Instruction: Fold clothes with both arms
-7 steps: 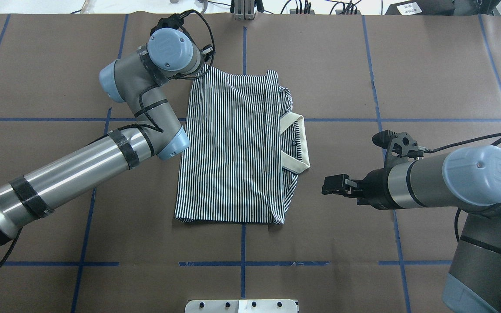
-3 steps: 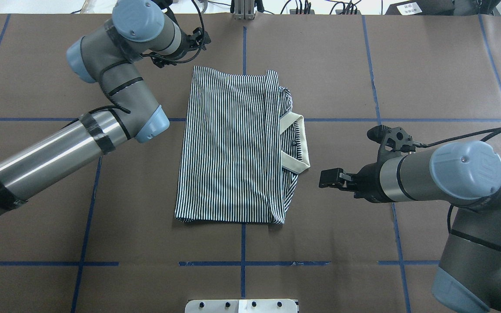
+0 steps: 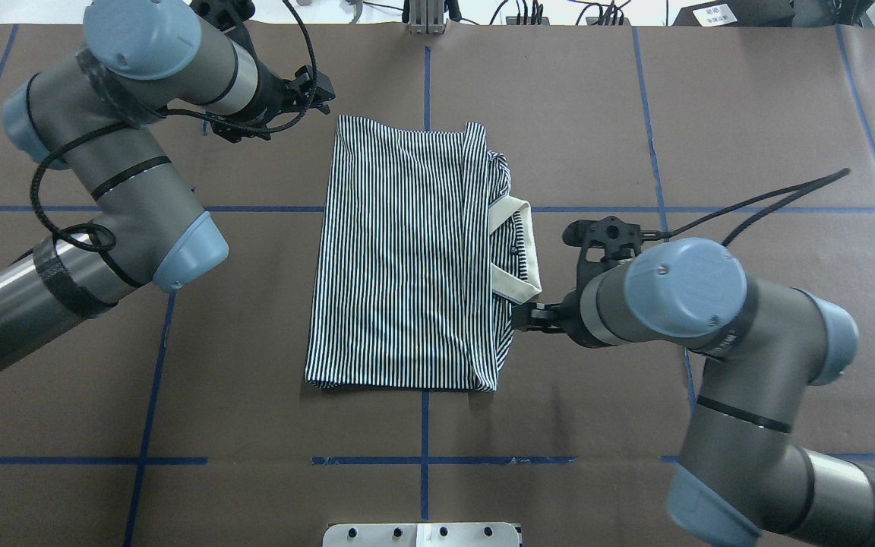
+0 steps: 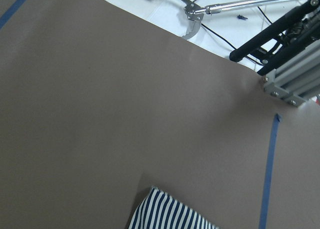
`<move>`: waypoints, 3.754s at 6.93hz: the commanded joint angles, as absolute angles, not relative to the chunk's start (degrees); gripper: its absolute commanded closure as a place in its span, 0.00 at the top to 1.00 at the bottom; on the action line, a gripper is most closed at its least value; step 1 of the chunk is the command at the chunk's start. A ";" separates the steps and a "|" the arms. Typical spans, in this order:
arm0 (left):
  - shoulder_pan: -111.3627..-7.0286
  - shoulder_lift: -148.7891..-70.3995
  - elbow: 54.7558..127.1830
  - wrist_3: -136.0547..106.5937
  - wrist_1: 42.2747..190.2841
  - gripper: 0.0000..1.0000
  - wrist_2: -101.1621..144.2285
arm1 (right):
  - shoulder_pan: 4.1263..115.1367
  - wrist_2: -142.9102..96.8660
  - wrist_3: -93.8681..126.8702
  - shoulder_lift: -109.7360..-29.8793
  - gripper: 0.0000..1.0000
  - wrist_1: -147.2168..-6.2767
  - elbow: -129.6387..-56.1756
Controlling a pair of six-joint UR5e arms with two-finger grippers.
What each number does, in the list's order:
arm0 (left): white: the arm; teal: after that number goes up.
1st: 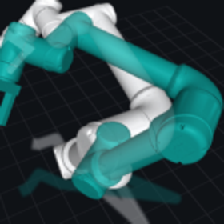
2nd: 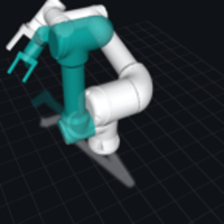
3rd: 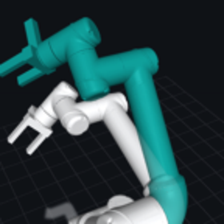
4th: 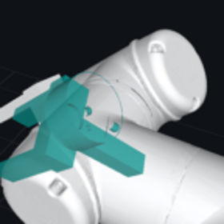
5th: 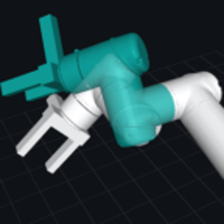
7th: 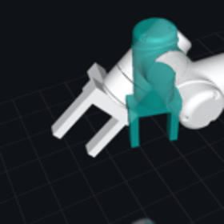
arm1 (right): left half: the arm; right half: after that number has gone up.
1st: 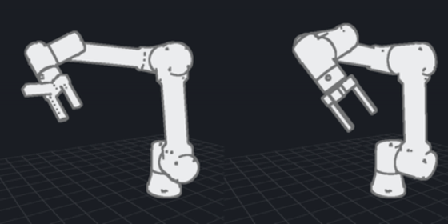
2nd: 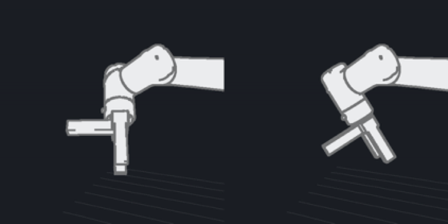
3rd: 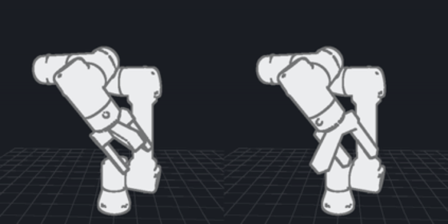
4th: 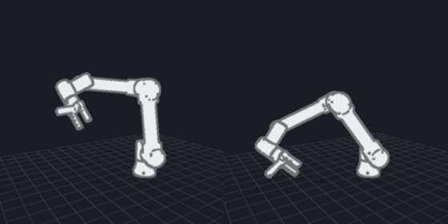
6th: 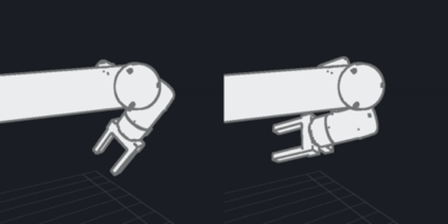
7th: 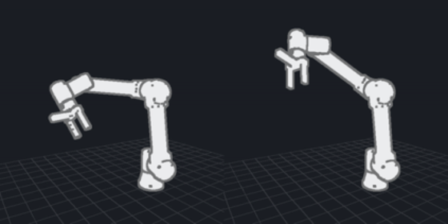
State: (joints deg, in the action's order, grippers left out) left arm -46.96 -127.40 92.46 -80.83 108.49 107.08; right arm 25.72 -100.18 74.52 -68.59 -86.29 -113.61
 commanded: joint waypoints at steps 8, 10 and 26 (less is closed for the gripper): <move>-46.58 -123.93 96.86 -80.42 106.96 1.00 108.19 | 16.08 -94.22 64.61 -54.31 0.43 -100.72 -100.55; -46.58 -123.93 96.68 -80.33 106.96 1.00 108.19 | 16.08 -94.22 64.34 -53.88 0.37 -104.05 -101.33; -46.41 -124.28 93.62 -77.87 109.23 1.00 108.02 | 16.53 -98.88 68.99 -64.07 0.58 -103.89 -111.54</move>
